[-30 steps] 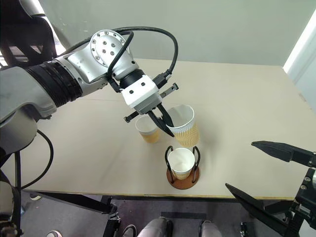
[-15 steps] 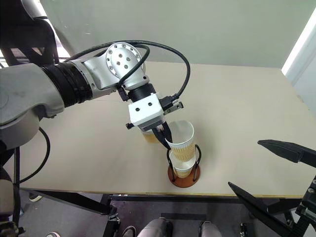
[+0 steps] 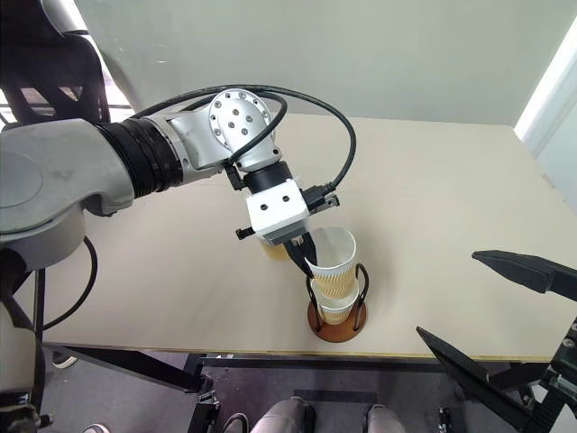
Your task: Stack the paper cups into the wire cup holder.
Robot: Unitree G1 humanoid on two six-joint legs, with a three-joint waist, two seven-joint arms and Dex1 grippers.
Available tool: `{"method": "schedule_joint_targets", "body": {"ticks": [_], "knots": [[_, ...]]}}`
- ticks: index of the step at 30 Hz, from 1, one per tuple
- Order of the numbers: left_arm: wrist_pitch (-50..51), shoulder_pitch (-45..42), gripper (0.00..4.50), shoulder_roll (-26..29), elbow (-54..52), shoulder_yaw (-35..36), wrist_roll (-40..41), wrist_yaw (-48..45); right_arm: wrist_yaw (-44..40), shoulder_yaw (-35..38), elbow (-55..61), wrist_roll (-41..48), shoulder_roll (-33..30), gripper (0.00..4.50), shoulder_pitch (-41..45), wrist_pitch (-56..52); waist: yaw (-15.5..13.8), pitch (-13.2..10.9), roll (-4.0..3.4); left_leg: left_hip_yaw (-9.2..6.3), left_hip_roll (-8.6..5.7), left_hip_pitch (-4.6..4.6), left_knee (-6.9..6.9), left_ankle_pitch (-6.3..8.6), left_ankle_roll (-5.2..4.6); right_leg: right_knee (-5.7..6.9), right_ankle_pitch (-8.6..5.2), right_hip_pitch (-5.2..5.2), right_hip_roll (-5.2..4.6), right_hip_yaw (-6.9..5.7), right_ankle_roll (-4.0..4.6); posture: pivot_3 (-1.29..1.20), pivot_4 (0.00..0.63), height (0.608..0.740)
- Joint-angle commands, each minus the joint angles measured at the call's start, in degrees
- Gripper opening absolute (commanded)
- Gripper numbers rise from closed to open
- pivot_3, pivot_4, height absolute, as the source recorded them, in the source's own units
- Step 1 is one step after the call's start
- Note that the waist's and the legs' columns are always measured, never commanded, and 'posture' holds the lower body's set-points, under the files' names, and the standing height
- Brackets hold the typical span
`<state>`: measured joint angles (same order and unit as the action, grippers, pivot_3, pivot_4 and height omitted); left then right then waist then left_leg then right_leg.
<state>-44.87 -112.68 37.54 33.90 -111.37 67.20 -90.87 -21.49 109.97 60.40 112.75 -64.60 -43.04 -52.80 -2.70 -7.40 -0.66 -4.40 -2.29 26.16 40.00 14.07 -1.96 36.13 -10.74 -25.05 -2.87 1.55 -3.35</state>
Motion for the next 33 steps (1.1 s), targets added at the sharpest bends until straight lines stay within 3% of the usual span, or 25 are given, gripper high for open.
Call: {"method": "schedule_joint_targets", "body": {"ticks": [1,25,28,33], "knots": [[-0.42,-0.39,0.0,-0.33,0.2,0.5,0.67,-1.63,1.01,1.86,-0.4,0.25,-0.43,4.45,-0.25,1.5,0.0,0.0,0.0,0.0,0.0,0.0,0.01,0.01,-0.01,0.0,0.01,0.01,0.0,0.0,-0.01,0.0,0.15,0.74],[-0.27,1.55,0.0,-2.96,4.17,1.22,-2.31,-1.63,4.17,-0.42,-0.4,0.25,-2.86,4.45,0.91,1.8,-0.01,0.0,0.0,0.01,0.0,0.0,0.03,0.01,-0.01,-0.01,0.02,0.02,0.0,0.0,-0.06,0.0,0.15,0.74],[0.51,1.68,0.62,-3.2,4.36,1.56,-2.16,-1.63,4.4,-0.65,-0.4,0.25,-2.94,4.5,1.22,1.64,-0.01,0.0,0.0,0.01,0.0,0.0,0.03,0.01,-0.01,0.0,0.02,0.02,0.0,0.0,-0.07,0.0,0.15,0.74],[-0.4,2.14,2.32,-3.69,5.28,1.51,-2.96,-1.63,4.84,-0.95,-0.4,0.25,-3.13,4.5,1.57,1.52,-0.01,0.0,0.0,0.01,0.0,0.0,0.03,0.01,-0.01,-0.01,0.03,0.02,0.0,0.0,-0.08,0.0,0.15,0.74]]}}
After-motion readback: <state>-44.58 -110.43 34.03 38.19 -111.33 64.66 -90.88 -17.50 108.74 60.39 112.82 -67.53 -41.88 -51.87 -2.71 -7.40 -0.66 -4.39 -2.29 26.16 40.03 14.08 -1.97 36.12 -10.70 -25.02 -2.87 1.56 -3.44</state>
